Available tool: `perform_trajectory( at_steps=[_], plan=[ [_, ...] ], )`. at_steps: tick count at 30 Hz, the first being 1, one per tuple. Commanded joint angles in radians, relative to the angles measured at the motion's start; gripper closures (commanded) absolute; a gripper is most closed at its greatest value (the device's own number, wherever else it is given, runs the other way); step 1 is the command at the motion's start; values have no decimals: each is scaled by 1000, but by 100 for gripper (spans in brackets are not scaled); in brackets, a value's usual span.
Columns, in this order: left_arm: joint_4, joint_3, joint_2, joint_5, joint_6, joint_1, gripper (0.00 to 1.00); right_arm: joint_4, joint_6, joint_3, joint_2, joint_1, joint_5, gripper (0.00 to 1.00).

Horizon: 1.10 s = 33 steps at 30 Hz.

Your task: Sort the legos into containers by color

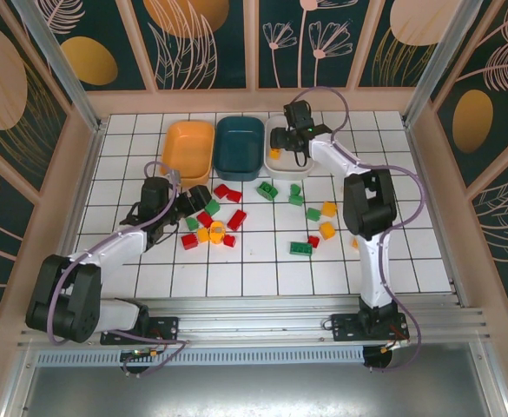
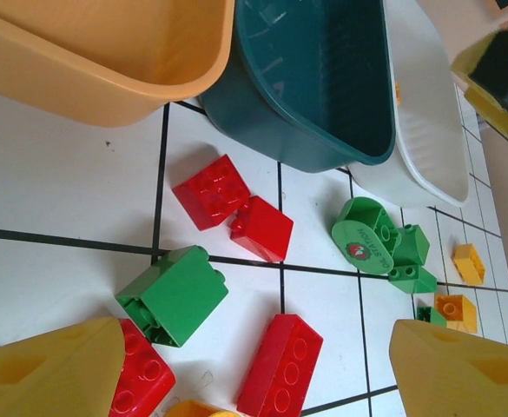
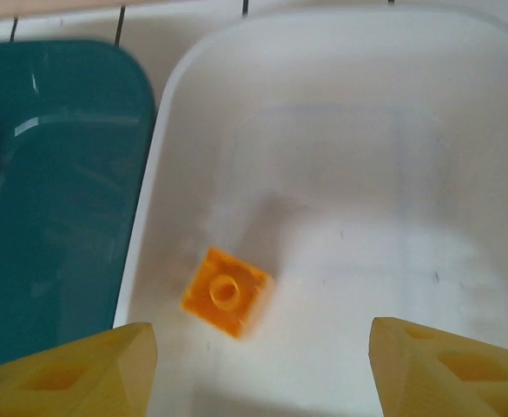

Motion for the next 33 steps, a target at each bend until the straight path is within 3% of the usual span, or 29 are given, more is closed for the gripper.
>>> perform_trajectory(
  at_steps=[1, 4, 9, 16, 18, 26, 33],
  plan=[
    [-22, -31, -54, -58, 5, -7, 19, 56, -50, -206, -200, 72, 53, 34],
    [-22, -73, -101, -142, -29, -8, 17, 140, -68, -449, -325, 139, 47, 35],
    [72, -145, -129, -135, -70, -7, 14, 145, -116, -576, -379, 230, 53, 32],
    [160, -122, -112, 9, -72, -6, 15, 135, -143, -553, -287, 230, 121, 30],
    [164, -110, -120, 28, -73, -7, 14, 137, -157, -537, -258, 222, 87, 31],
    [140, -111, -162, 10, -53, -7, 14, 181, -191, -493, -197, 202, -2, 33],
    [91, -111, -166, -31, -36, -7, 14, 198, -206, -461, -139, 203, -35, 48]
  ],
)
